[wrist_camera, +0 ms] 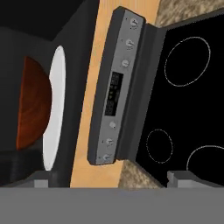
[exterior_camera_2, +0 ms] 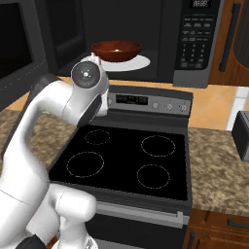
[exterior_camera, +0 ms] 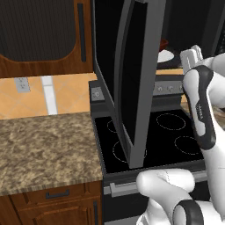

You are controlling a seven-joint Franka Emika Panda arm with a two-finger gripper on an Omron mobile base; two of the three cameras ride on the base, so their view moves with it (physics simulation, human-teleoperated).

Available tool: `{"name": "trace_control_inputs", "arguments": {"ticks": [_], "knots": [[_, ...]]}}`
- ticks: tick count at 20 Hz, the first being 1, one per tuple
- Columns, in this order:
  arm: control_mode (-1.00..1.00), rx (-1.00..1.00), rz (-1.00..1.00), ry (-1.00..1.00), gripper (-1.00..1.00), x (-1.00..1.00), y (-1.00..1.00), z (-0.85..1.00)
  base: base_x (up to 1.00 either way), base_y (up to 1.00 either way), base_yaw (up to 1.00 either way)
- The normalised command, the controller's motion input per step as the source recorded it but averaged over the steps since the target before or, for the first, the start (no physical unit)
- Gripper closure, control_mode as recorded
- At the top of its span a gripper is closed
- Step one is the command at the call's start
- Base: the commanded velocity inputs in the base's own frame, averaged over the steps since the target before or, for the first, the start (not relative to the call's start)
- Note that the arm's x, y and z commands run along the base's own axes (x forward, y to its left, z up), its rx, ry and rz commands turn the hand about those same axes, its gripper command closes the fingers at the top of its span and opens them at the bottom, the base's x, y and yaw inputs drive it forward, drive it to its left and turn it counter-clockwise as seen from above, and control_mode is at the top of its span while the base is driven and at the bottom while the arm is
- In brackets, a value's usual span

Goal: Open the microwave, place the bowl with waffle inside the microwave, then close the microwave door and turn it on.

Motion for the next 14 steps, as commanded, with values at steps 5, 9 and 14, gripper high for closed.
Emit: {"name": "trace_control_inputs", "arguments": {"ticks": [5,9,14], "knots": [[-1.0,-0.22,0.0,-0.12,-1.0,-0.23,0.26,-0.53,0.0,0.0,0.0],[-1.0,-0.21,0.0,-0.18,-1.0,-0.01,0.21,-0.42,0.0,0.0,0.0],[-1.0,-0.24,0.02,-0.3,-1.0,0.0,0.4,-0.44,0.0,0.0,0.0]]}}
